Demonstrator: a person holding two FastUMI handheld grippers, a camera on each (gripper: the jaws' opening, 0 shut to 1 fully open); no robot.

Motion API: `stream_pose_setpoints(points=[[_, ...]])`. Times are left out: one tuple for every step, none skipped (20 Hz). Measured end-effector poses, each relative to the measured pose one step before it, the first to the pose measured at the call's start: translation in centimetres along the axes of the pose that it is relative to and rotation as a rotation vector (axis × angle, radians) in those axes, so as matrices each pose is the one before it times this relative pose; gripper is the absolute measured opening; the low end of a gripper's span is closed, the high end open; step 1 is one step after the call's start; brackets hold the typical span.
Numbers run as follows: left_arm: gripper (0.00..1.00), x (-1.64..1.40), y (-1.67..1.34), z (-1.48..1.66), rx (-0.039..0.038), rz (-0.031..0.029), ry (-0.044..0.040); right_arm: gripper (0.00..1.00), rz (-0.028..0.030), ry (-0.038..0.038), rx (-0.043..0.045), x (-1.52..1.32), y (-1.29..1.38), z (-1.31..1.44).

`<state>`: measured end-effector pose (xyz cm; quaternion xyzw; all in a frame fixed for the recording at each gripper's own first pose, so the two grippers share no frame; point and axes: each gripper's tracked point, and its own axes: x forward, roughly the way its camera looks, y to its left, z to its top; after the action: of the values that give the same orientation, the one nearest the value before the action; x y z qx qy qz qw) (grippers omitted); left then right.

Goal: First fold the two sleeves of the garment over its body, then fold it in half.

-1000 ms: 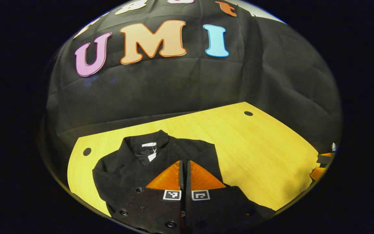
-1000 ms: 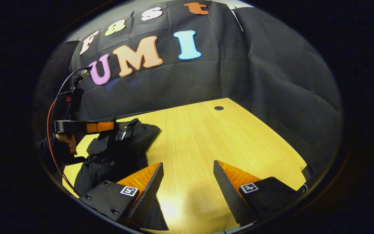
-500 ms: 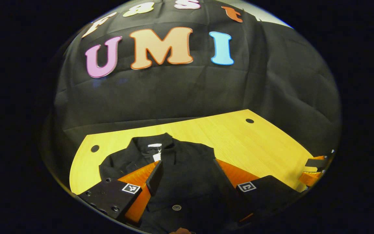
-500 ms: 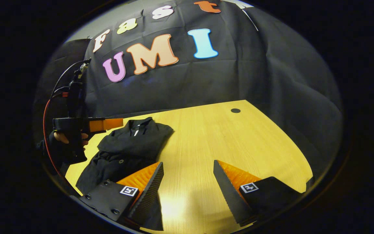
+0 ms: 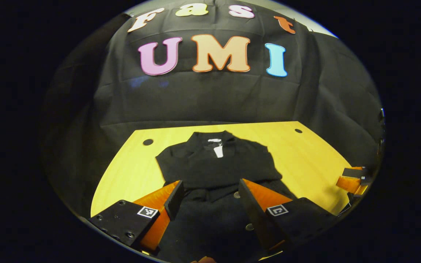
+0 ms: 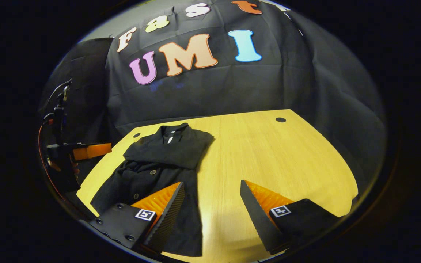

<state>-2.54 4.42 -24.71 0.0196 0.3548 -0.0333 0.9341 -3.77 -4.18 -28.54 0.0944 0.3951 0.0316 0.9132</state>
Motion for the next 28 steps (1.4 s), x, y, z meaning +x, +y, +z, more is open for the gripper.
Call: stream_pose_setpoints(points=[[0.92, -0.789, 0.938, -1.114, -0.01301, 0.01094, 0.01352, 0.98, -0.00628, 0.00881, -0.01891, -0.034, 0.442, -0.527], [0.93, -0.742, 0.954, -1.283, -0.01122, 0.00911, 0.01761, 0.98, -0.00339, 0.01534, -0.01357, -0.062, 0.418, -0.824], [0.93, -0.67, 0.904, -1.121, -0.01006, 0.00823, 0.01353, 0.93, 0.00142, 0.00928, -0.00665, -0.213, 0.613, -0.627], [0.93, -0.554, 0.799, -1.146, -0.01051, 0.00584, 0.01215, 0.98, -0.00071, 0.00611, -0.00615, -0.158, 0.63, -0.739], [0.93, -0.513, 0.825, -1.14, -0.01197, 0.0057, 0.01966, 0.98, -0.005, 0.01231, -0.00746, -0.145, 0.44, -0.76], [0.93, -0.479, 0.782, -1.242, -0.01027, 0.00629, 0.01774, 0.98, -0.0032, 0.01335, -0.00699, -0.188, 0.507, -0.965], [0.93, -0.39, 0.73, -1.228, -0.00815, 0.00637, 0.01876, 0.93, -0.00193, 0.01521, -0.00583, -0.037, 0.443, -0.871], [0.93, -0.336, 0.81, -1.189, -0.00309, 0.00621, 0.01604, 0.98, -0.00411, 0.01774, -0.00745, 0.028, 0.376, -1.13], [0.94, -0.311, 0.675, -1.227, -0.00322, 0.00696, 0.0214, 0.93, -0.00861, 0.01922, -0.00838, -0.001, 0.164, -0.948], [0.94, -0.148, 0.397, -1.45, -0.00335, 0.0045, 0.0221, 0.98, -0.00734, 0.0218, -0.00512, 0.054, 0.134, -1.125], [0.95, -0.172, 0.419, -1.191, -0.00503, 0.00174, 0.02154, 0.98, -0.00635, 0.01825, -0.00122, 0.123, 0.072, -0.943], [0.95, -0.229, 0.36, -1.372, -0.00548, 0.00204, 0.02266, 0.98, -0.00875, 0.01738, 0.0018, -0.064, -0.087, -0.862], [0.94, -0.088, 0.312, -1.236, -0.00567, 0.00222, 0.02104, 0.99, -0.00194, 0.02107, 0.00434, 0.224, 0.171, -0.916], [0.94, -0.133, 0.431, -1.205, -0.0046, 0.00141, 0.01987, 0.94, -0.00296, 0.02002, 0.00436, 0.2, 0.096, -0.957], [0.94, -0.112, 0.305, -1.013, -0.00293, 0.00082, 0.01734, 0.94, -0.00424, 0.01956, 0.0013, 0.177, 0.145, -0.898], [0.94, -0.064, 0.09, -1.01, -0.00114, -0.00214, 0.01478, 0.99, -0.0067, 0.02032, -0.00058, 0.153, 0.081, -0.794], [0.94, 0.035, 0.044, -0.912, -0.00068, -0.00607, 0.01885, 0.98, -0.00317, 0.01495, 0.00194, 0.194, 0.21, -0.631], [0.95, 0.14, 0.003, -0.917, -0.00039, -0.0057, 0.01741, 0.94, 0.00215, 0.00973, 0.0058, 0.211, 0.272, -0.451], [0.95, 0.005, 0.149, -0.872, -0.00011, -0.00445, 0.01481, 0.99, 0.00058, 0.01091, 0.00374, 0.121, 0.376, -0.451], [0.95, -0.135, 0.007, -0.369, 0.00363, 0.00271, 0.0042, 0.94, -0.00298, 0.01011, -0.0033, 0.088, 0.234, -0.262], [0.95, 0.268, 0.052, 0.393, 0.02315, -0.00523, -0.0192, 0.94, -0.003, 0.01717, -0.00645, 0.273, 0.314, -0.808], [0.95, -0.025, 0.017, -0.302, 0.01985, -0.00313, 0.00254, 0.99, -0.01098, 0.0196, -0.02041, 0.076, 0.157, -0.497], [0.94, -0.1, -0.033, -0.464, 0.02741, -0.00264, 0.00174, 0.99, -0.00329, -0.01958, -0.02184, -0.109, 0.327, -0.047], [0.94, -0.067, 0.041, 0.157, 0.03009, -0.00586, -0.01543, 0.95, 0.00141, 0.00662, -0.00243, 0.057, 0.141, -0.248], [0.95, 0.019, -0.074, 0.0, 0.00319, -0.00724, -0.01339, 0.92, 0.00667, -0.00849, 0.00502, -0.189, 0.223, 0.205], [0.94, -0.168, 0.068, -0.045, -0.00426, -0.00604, -0.01345, 0.87, 0.00498, 0.00155, 0.00188, 0.183, 0.309, 0.156], [0.87, 0.079, 0.251, 0.108, -0.00558, -0.01024, -0.01571, 0.73, 0.00151, -0.00634, 0.00791, 0.089, 0.376, -0.084], [0.66, -0.018, 0.045, 0.066, -0.01112, -0.01601, -0.02274, 0.51, 0.00747, -0.01171, 0.01756, -0.002, 0.401, 0.006]])
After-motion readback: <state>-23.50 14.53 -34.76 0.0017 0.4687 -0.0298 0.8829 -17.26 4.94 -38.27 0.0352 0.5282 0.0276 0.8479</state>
